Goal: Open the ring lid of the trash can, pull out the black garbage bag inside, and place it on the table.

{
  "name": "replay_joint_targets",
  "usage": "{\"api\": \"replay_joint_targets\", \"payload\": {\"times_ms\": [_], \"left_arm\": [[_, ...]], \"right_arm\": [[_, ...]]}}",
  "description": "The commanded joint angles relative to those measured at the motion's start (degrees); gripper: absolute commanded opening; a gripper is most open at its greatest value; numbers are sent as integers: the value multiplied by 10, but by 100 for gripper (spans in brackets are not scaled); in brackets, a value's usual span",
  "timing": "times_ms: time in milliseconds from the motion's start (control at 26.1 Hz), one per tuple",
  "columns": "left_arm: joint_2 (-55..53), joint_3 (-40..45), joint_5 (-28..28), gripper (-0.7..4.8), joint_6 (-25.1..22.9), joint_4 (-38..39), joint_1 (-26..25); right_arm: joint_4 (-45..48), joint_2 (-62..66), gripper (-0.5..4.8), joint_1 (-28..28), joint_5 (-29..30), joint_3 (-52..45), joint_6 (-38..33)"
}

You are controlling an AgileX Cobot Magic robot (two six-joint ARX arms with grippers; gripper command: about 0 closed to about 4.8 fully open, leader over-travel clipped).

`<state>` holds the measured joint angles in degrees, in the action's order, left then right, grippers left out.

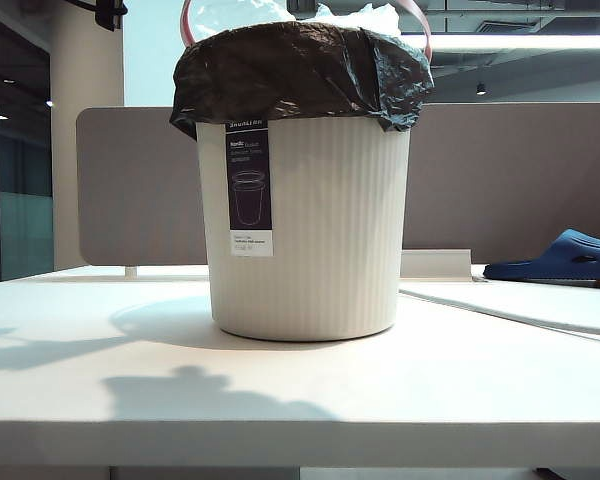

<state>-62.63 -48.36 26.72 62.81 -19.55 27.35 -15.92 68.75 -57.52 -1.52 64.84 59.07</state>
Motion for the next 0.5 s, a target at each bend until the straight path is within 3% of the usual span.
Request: {"api": "replay_joint_targets", "payload": {"times_ms": [38,230,498], "left_arm": [[2,-2,-1,251,0,-21,0],[2,-2,0,251,0,-39,1],[2,-2,5,251,0,-39,1]], "right_arm": [[25,6,-1,-1,-7,2,27],[55,29,-1,0,-64,2,89],[126,67,-1,0,-166,2,115]]}}
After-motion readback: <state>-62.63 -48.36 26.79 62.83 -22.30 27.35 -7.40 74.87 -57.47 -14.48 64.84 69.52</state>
